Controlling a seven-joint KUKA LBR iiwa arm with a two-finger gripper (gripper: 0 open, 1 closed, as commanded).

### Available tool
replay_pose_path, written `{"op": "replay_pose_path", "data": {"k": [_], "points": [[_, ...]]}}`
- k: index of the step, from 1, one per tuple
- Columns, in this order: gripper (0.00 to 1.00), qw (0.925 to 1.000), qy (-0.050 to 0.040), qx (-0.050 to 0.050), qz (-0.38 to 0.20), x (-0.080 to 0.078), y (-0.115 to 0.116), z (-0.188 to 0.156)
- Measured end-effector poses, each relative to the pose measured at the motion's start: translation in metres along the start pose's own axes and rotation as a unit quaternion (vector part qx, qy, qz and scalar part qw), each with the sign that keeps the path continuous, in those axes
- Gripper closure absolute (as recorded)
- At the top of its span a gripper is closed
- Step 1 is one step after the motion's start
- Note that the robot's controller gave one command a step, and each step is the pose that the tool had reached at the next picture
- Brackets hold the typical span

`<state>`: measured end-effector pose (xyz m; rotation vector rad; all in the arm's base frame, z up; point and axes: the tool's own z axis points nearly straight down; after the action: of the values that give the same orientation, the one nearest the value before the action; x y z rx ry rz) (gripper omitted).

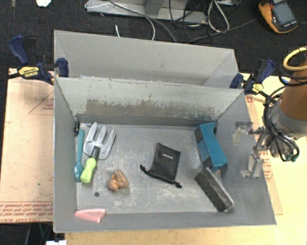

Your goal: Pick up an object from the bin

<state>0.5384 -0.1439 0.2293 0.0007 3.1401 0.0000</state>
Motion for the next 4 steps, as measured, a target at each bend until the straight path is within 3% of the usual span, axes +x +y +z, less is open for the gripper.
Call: {"op": "replay_pose_path", "data": {"k": [1, 2, 3, 4], "points": [[0.0, 0.9999, -0.0033, 0.0, 0.011, -0.03, 0.044, 0.058], [0.0, 1.0, -0.0055, 0.001, 0.004, -0.056, 0.118, 0.085], [0.0, 1.0, -0.0028, 0.0, -0.008, -0.077, 0.146, 0.13], [0.0, 0.9997, -0.0058, -0.001, 0.022, -0.046, 0.149, 0.152]]}}
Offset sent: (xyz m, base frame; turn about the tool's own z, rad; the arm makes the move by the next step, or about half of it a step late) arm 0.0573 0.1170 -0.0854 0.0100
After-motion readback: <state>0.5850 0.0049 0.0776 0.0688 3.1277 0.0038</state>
